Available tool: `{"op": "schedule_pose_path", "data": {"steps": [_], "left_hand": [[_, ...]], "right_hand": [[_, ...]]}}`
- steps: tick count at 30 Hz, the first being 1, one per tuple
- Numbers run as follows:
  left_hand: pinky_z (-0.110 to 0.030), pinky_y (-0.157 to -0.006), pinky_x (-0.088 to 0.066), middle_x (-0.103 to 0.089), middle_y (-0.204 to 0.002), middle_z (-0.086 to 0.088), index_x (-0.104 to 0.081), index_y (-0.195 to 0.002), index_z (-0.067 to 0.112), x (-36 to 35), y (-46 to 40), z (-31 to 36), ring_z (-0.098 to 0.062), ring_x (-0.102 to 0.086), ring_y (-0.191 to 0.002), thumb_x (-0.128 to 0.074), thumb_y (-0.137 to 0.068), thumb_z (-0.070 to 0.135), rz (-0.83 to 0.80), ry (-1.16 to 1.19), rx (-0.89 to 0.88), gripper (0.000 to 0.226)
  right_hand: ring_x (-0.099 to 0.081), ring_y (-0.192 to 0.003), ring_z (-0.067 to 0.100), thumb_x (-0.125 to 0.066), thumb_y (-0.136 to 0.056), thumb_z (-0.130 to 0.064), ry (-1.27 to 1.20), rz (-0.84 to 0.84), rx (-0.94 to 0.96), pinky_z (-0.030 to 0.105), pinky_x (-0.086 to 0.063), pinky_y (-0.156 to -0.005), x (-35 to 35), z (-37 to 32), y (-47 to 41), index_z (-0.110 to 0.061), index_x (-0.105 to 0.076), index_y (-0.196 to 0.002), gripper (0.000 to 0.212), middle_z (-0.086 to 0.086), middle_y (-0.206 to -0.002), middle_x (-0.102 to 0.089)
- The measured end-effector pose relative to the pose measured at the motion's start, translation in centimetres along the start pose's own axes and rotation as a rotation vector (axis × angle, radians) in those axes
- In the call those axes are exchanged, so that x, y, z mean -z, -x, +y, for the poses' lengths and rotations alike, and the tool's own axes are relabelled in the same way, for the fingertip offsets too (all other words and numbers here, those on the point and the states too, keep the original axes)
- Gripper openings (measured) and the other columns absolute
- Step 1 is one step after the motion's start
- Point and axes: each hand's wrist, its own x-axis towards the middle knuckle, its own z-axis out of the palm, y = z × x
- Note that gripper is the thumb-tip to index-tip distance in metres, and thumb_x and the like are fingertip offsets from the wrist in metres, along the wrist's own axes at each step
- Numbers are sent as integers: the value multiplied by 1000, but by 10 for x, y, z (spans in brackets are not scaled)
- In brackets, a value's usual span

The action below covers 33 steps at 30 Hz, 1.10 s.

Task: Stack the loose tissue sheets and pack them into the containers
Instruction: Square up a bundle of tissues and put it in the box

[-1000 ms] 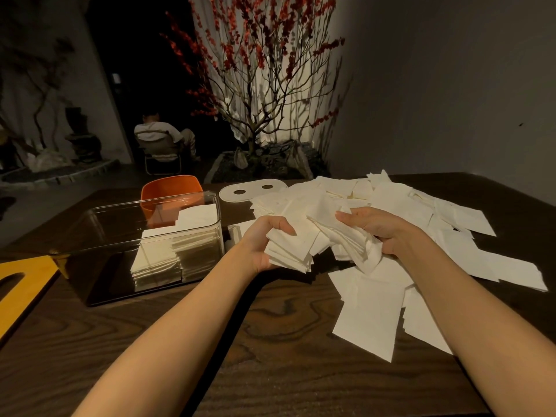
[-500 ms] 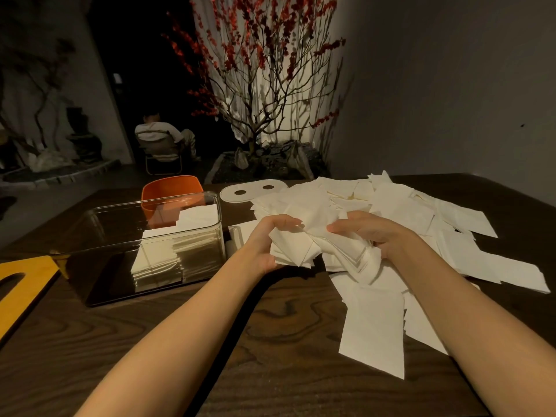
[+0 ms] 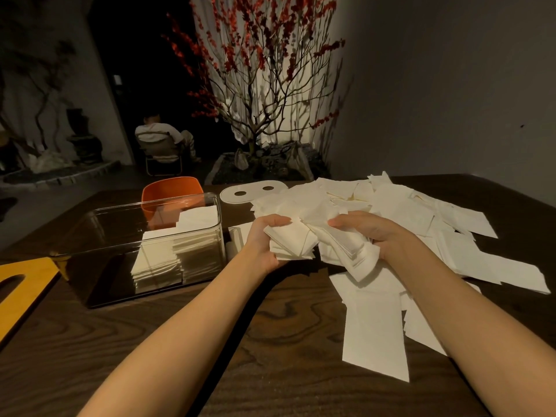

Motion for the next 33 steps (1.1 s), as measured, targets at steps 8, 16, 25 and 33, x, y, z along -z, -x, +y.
{"op": "schedule_pose_path", "data": {"steps": [8,16,25,33], "left_hand": [[-41,-73,-52,-69,-92,-20,-48,-108,9,-6,7,-3,-33,-63,-89,-42,-93,21,-30,220,-135,20],[-42,-77,-48,-72,-84,-22,-50,-104,4,-3,6,0,-32,-61,-93,-39,-93,21,-82,179,-98,22],[-39,-71,-44,-51,-90,-15,-45,-93,9,-8,6,-5,-25,-52,-79,-43,-93,24,9,-1,-42,15],[-33,-62,-41,-49,-84,-11,-41,-88,12,-13,8,-5,-19,-50,-70,-44,-93,26,31,-151,29,15]], "right_hand": [[-58,-82,24,-70,-85,-22,30,29,0,34,-47,-63,1,1,-2,-20,-56,-96,18,8,-93,-61],[-54,-85,22,-67,-87,-25,78,101,27,32,-45,-66,2,0,-2,-20,-51,-103,23,7,-96,-57],[-59,-83,22,-68,-87,-22,-21,43,39,32,-48,-62,-4,-1,-1,-15,-58,-106,23,9,-96,-62],[-55,-79,17,-65,-90,-24,133,86,89,27,-43,-59,-5,-5,4,-17,-50,-102,21,2,-90,-58]]}}
